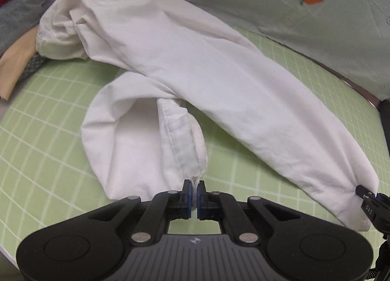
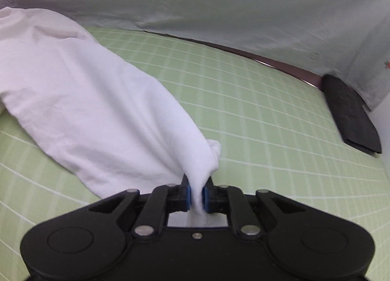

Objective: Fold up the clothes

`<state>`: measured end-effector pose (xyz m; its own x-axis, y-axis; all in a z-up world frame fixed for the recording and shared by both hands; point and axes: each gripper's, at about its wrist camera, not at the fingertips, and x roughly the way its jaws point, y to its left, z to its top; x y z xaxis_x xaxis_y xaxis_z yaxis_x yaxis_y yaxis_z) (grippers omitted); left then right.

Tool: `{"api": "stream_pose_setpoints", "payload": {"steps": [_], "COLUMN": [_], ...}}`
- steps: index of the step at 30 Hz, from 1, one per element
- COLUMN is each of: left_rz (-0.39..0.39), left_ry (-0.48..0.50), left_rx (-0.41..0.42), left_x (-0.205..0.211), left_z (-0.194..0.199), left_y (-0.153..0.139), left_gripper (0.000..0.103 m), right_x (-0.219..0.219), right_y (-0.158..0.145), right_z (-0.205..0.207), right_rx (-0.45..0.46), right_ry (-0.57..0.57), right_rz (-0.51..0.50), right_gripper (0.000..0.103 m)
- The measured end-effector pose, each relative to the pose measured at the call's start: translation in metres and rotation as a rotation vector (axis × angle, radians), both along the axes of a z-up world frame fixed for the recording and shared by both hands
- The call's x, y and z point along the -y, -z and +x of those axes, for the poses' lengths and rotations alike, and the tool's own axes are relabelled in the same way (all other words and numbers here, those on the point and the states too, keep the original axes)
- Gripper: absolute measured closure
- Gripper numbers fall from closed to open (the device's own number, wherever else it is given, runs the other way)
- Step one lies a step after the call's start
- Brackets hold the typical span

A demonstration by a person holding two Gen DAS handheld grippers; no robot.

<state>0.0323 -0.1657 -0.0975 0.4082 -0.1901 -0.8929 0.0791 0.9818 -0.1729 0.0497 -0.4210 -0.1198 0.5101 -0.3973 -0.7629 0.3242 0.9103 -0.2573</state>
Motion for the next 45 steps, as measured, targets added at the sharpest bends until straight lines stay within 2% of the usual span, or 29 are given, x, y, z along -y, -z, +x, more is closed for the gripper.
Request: {"api": "stream_pose_setpoints", "payload": {"steps": [3, 7, 10, 12, 16, 18, 20, 26, 29, 35, 39, 41, 45], "left_rz": [-0.032, -0.070, -0.077, -0.056, -0.032, -0.021, -0.013, -0.018, -0.009, 0.045, 0.055, 0.055, 0.063], "left_ry": [0.045, 0.090, 0.062, 0.022, -0.036, -0.054, -0.066, -0.100, -0.144, -0.192, -0.214, -0.224, -0.235], "left_rx": [-0.046, -0.060, -0.045, -0.018, 0.009, 0.011, 0.012, 0.039, 0.075, 0.076, 0.050, 0.031, -0.004], "left_x": [0.039, 0.074, 0.072, 0.063, 0.041, 0.033, 0.023, -0.012, -0.034, -0.072, -0.086, -0.088, -0.087], "left_z": [-0.024, -0.049, -0.054, -0.055, -0.049, -0.046, -0.042, -0.023, -0.003, 0.046, 0.077, 0.093, 0.125], "left_y": [0.010, 0.011, 0.004, -0.003, -0.015, -0.019, -0.021, -0.035, -0.044, -0.037, -0.024, -0.017, -0.005], "left_gripper": [0.099, 0.094, 0.091, 0.082, 0.073, 0.070, 0.066, 0.059, 0.049, 0.044, 0.039, 0.038, 0.035], "right_x": [0.062, 0.130, 0.174, 0.182, 0.173, 0.170, 0.165, 0.139, 0.124, 0.103, 0.103, 0.107, 0.121], "right_y": [0.003, 0.014, 0.018, 0.021, 0.023, 0.021, 0.018, 0.010, 0.006, 0.004, 0.011, 0.014, 0.020], "right_z": [-0.037, -0.071, -0.086, -0.092, -0.091, -0.086, -0.087, -0.088, -0.085, -0.060, -0.033, -0.019, 0.009], "right_rx": [-0.030, -0.078, -0.105, -0.109, -0.112, -0.095, -0.068, 0.013, 0.064, 0.125, 0.106, 0.104, 0.064], "right_ry": [0.056, 0.090, 0.135, 0.142, 0.146, 0.179, 0.215, 0.294, 0.324, 0.369, 0.392, 0.395, 0.397], "right_rz": [-0.031, -0.139, -0.131, -0.111, -0.111, -0.078, -0.042, 0.042, 0.066, 0.081, 0.020, -0.004, -0.026], "right_gripper": [0.093, 0.093, 0.092, 0.091, 0.088, 0.078, 0.064, 0.040, 0.025, 0.013, 0.011, 0.005, 0.005]}}
